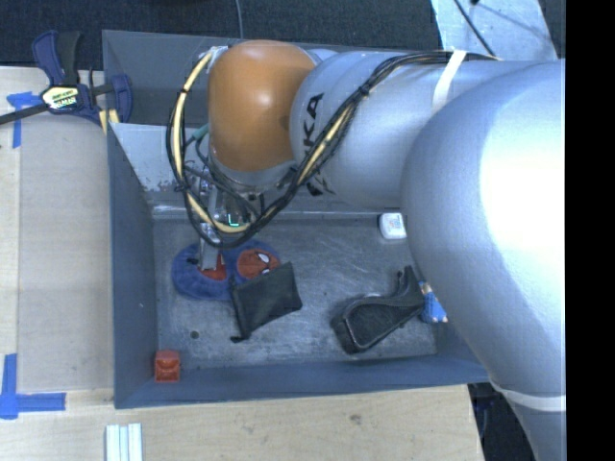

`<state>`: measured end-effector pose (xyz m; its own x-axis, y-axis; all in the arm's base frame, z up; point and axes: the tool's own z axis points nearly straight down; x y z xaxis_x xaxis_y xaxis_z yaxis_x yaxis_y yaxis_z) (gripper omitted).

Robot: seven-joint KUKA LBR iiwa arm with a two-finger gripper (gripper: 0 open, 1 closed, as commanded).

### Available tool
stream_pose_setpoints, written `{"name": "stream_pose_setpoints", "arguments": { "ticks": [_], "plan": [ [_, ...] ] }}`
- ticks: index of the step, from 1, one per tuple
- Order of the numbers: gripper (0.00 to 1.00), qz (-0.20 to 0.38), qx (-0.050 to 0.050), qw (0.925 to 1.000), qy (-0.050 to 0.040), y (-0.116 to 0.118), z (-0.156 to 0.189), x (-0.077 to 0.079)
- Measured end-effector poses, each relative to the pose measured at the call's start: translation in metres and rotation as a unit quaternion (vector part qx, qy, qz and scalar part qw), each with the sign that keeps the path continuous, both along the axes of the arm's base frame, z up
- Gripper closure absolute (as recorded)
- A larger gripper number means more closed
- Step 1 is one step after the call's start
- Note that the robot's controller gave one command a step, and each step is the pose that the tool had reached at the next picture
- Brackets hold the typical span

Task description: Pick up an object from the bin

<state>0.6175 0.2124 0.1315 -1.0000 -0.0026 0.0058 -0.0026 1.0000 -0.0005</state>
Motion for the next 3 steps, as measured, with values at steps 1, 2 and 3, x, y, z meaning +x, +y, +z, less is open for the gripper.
{"name": "stream_pose_setpoints", "arguments": {
  "ticks": [1, 2, 3],
  "plan": [
    [0.00, 0.205, 0.001, 0.9788, -0.0042, -0.099, -0.060, -0.011],
    [1.00, 0.205, 0.002, 0.9788, -0.0096, -0.097, -0.058, -0.009],
    [1.00, 0.221, 0.001, 0.9753, -0.0093, -0.081, 0.095, -0.018]
  ]
}}
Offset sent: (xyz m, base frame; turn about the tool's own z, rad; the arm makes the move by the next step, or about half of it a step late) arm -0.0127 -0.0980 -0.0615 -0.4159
